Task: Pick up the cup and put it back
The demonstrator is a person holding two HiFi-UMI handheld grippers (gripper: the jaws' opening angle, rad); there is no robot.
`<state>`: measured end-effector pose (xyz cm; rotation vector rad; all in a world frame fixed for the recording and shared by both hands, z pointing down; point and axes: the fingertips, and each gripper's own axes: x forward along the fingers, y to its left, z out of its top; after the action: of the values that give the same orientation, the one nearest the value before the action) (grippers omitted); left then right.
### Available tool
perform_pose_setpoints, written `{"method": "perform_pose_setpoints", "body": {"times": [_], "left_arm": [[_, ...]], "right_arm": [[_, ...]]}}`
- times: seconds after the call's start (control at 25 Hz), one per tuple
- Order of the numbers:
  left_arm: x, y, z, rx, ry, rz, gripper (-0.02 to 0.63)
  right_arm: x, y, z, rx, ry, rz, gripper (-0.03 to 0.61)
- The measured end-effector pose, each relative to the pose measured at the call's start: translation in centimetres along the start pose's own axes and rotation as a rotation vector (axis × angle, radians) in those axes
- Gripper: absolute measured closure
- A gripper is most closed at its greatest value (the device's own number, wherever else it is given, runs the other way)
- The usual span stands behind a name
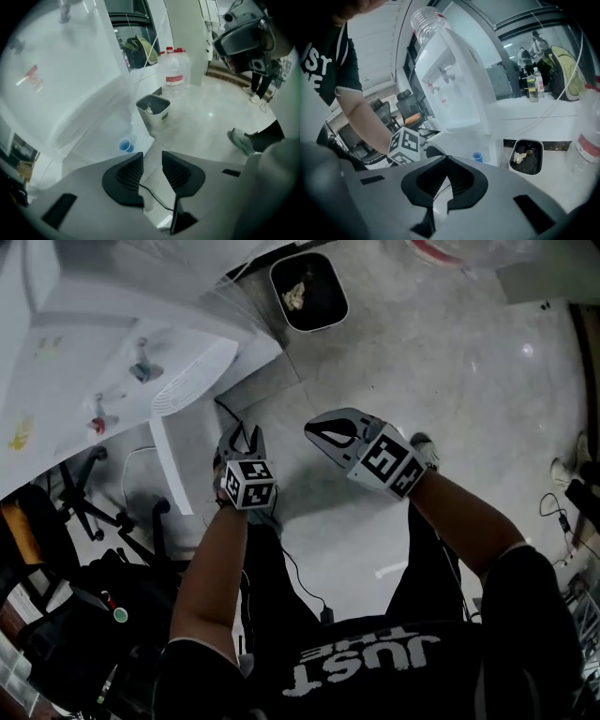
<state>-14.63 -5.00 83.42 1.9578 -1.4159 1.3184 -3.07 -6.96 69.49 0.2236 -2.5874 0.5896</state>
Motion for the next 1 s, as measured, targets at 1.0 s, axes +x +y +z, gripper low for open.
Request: {"method": "perform_pose_setpoints", "body": {"times": [1.0], "left_arm": [[-64.7, 14.8, 23.9, -0.423, -0.825, -0.042, 0.606]], "right_arm": [[-22.8, 26.6, 44.2, -0.239, -0.213, 0.034, 0.545]]}}
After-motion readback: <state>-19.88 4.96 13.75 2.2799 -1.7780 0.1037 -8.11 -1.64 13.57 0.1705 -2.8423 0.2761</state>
